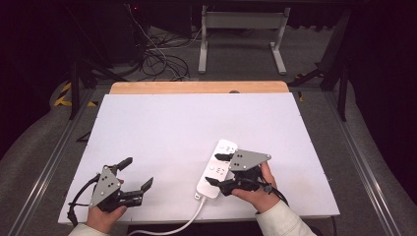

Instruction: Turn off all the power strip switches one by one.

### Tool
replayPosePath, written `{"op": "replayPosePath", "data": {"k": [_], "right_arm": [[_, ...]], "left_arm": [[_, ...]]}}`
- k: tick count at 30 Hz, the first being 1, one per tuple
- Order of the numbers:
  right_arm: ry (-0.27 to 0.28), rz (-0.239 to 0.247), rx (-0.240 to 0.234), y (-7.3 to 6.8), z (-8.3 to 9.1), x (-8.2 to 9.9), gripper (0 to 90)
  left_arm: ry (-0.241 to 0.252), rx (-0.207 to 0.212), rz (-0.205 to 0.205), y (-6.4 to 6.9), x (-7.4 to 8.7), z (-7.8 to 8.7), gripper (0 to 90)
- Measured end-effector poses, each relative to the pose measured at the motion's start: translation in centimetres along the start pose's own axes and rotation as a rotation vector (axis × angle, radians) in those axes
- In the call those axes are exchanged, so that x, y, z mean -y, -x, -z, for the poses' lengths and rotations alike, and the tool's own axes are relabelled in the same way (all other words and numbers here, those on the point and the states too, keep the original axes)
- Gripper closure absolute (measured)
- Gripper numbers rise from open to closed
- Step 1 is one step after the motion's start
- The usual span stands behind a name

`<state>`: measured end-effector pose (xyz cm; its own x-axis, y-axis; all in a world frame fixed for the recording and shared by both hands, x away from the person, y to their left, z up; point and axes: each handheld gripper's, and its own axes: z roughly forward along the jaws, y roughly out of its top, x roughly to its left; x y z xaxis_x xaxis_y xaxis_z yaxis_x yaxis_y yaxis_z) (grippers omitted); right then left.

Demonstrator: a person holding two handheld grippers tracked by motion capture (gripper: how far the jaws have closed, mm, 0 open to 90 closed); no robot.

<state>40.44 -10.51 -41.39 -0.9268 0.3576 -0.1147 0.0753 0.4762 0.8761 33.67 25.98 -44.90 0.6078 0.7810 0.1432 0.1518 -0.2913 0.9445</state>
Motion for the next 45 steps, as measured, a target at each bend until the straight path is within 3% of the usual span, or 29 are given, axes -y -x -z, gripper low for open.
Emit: {"op": "replayPosePath", "data": {"k": [1, 3, 5, 7, 10, 13, 17, 19, 20, 22, 25, 30, 40, 45], "right_arm": [[-0.006, -0.007, -0.007, 0.0, -0.1, 0.0, 28.7], [0.007, -0.002, 0.052, -0.1, -0.1, 0.0, 26.2], [0.007, 0.012, 0.064, -0.2, 0.0, 0.0, 28.2], [-0.017, 0.026, 0.046, -0.5, 0.1, -0.3, 43.4], [-0.065, 0.039, -0.009, -0.7, 0.0, -0.6, 58.8], [-0.087, -0.034, -0.114, -0.6, -0.2, -0.8, 66.6], [-0.097, -0.11, -0.153, -0.3, -0.2, -1.0, 74.4], [-0.108, -0.113, -0.153, -0.3, -0.2, -1.1, 75.2], [-0.111, -0.104, -0.148, -0.3, -0.2, -1.2, 83.6], [-0.124, -0.136, -0.226, 0.0, -0.5, -1.2, 90.0], [-0.157, -0.12, -0.206, 0.0, -0.8, -1.4, 90.0], [-0.279, -0.134, -0.146, -0.2, -1.7, -1.9, 90.0], [-0.381, -0.078, -0.089, -0.6, -4.2, -1.6, 90.0], [-0.428, -0.074, -0.051, -0.2, -5.3, -1.3, 90.0]], "left_arm": [[0.0, 0.001, 0.0, 0.0, 0.0, 0.0, 13.5], [0.0, 0.002, 0.002, 0.0, 0.0, -0.1, 13.5], [0.0, 0.002, 0.002, 0.0, 0.0, -0.1, 13.5], [0.0, 0.001, 0.003, 0.0, 0.0, -0.1, 13.5], [-0.001, -0.001, 0.0, 0.0, 0.0, -0.1, 13.5], [-0.001, -0.001, -0.001, 0.0, 0.0, -0.1, 13.5], [-0.001, 0.0, 0.002, 0.0, 0.0, -0.1, 13.5], [0.0, 0.001, 0.002, 0.0, 0.0, -0.1, 13.5], [0.0, 0.0, 0.002, 0.0, 0.0, -0.1, 13.5], [0.0, 0.0, 0.002, 0.0, 0.0, -0.1, 13.5], [0.0, -0.001, 0.001, 0.0, 0.0, -0.1, 13.5], [-0.004, -0.003, -0.003, 0.0, 0.0, -0.1, 13.5], [-0.011, -0.012, -0.006, 0.0, 0.1, -0.2, 13.7], [-0.012, -0.013, -0.009, 0.0, 0.1, -0.2, 13.7]]}}
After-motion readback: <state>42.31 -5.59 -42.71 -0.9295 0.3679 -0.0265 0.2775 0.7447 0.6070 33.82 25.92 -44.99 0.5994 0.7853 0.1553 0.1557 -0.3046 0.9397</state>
